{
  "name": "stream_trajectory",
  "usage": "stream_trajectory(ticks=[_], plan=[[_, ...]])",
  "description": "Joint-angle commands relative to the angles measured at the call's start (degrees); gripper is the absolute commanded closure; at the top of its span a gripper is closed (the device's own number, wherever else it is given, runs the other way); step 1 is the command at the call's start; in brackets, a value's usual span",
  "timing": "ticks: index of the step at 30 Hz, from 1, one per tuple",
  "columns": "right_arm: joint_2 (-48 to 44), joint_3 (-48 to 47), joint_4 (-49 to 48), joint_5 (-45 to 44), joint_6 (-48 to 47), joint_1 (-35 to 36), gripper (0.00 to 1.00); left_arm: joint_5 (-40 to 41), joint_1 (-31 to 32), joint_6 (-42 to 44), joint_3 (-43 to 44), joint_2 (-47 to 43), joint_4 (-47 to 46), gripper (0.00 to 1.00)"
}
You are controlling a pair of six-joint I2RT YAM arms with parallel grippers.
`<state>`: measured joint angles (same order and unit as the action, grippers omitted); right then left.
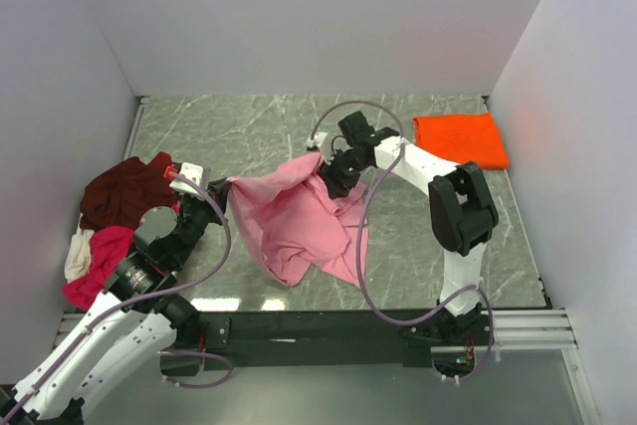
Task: Fold and stack the t-shirts
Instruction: Flatten the tshirt out
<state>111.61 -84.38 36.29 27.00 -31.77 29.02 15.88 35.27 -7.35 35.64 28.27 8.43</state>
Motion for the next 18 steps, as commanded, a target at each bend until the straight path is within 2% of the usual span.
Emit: stream_trajectory(ticks=[1,10,18], plan=[[-4.5,-2.8,0.9,-0.5,-0.1,-1.9,0.46,-0.8,-0.3,-0.3,-0.2,-0.3,-2.3,1.00],[1.7,-4.4,0.1,-6.3,0.3,-2.0,0.46,-0.9,-0.3,-0.4,-0.1,-0.2,-2.3,1.00],[3.1,-5.2,1.1,-6.6,0.4,-1.8,0.54,-0.7,-0.4,-0.2,0.4,0.3,-2.7,1.00]])
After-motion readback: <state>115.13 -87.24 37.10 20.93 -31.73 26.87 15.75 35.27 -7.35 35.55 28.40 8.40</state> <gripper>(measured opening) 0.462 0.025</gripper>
